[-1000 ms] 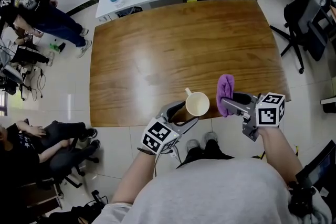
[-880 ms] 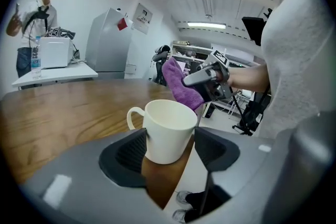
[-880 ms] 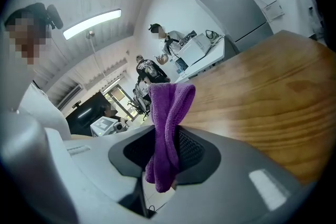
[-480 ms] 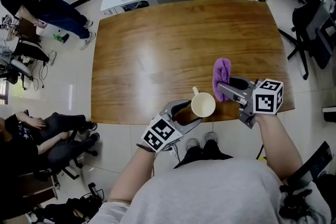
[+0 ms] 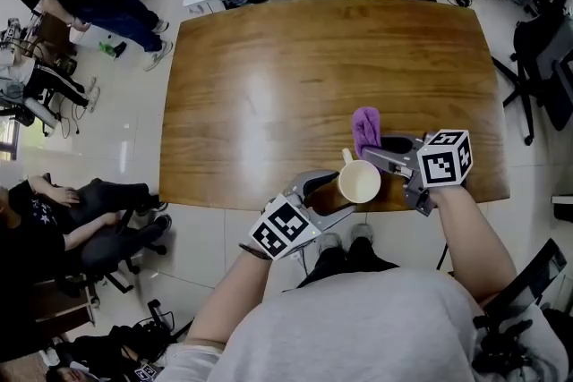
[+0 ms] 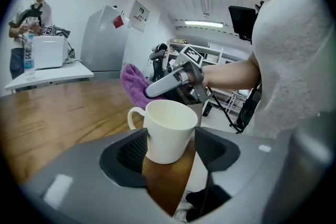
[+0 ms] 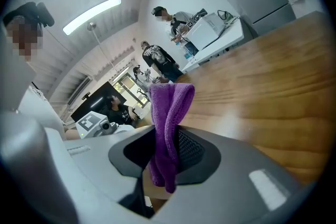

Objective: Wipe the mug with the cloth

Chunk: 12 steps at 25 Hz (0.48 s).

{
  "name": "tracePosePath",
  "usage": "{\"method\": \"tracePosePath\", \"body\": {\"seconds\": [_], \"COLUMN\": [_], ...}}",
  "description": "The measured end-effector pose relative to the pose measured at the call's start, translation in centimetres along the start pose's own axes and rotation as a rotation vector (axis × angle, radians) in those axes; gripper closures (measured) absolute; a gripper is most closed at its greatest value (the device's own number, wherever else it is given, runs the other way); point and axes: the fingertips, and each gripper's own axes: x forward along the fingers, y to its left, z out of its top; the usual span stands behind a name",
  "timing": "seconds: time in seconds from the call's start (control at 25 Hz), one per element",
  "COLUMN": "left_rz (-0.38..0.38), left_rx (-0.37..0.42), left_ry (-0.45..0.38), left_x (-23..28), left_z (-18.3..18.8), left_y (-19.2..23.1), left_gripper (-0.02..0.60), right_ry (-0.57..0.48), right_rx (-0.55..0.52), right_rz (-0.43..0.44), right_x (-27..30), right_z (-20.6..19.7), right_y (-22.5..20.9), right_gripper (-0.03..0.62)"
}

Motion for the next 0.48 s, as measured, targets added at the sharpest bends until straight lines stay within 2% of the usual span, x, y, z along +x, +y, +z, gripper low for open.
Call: {"method": "tracePosePath", "body": {"seconds": [0.32, 0.48], "left_rz": [0.001, 0.002], "left_rx": [0.001, -0.001], "left_ry": [0.002, -0.001], "left_x": [0.0, 0.0], "left_z": [-0.1, 0.0], "left_y": [0.0, -0.1], "left_gripper": [0.299, 0.299], "right_ry": [0.182, 0.201], "right_rx": [-0.030, -0.019], "right_rz": [-0.108, -0.119], "right_x": [1.6, 1.8], "right_z": [-2.3, -2.8], "right_y": [-2.8, -3.3], "right_gripper": [0.487, 0.487]}}
